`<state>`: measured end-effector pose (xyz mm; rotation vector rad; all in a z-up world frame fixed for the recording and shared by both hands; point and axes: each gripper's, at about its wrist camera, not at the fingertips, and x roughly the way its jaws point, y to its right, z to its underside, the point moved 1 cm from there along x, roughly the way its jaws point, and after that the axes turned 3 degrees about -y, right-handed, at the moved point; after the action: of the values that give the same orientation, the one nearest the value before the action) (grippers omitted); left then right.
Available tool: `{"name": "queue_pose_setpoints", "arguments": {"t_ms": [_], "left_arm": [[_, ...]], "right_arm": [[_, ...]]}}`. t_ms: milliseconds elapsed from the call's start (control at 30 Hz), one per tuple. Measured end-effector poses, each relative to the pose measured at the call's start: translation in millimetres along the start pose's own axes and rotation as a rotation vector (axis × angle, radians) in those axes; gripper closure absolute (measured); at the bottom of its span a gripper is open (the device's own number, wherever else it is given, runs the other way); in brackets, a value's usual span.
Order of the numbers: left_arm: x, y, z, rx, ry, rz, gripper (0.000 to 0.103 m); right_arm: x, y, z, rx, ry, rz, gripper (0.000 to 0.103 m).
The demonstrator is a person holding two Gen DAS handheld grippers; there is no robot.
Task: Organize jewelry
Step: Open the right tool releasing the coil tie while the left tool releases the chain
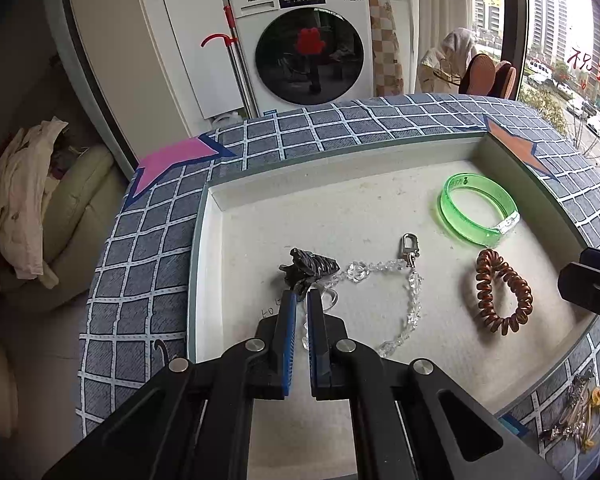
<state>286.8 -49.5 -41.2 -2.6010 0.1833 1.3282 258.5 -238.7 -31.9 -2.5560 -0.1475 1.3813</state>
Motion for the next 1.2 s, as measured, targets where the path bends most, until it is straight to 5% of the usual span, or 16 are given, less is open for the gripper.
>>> {"name": "queue_pose_setpoints", "arguments": {"t_ms": [1200], "left_arm": [[-35.7, -8.6, -5.8, -0.029, 0.065, -0.005, 0.078]], "right_arm": [[-23.9, -2.2, 7.0, 0.024, 0.028, -0.005, 0.044]]}}
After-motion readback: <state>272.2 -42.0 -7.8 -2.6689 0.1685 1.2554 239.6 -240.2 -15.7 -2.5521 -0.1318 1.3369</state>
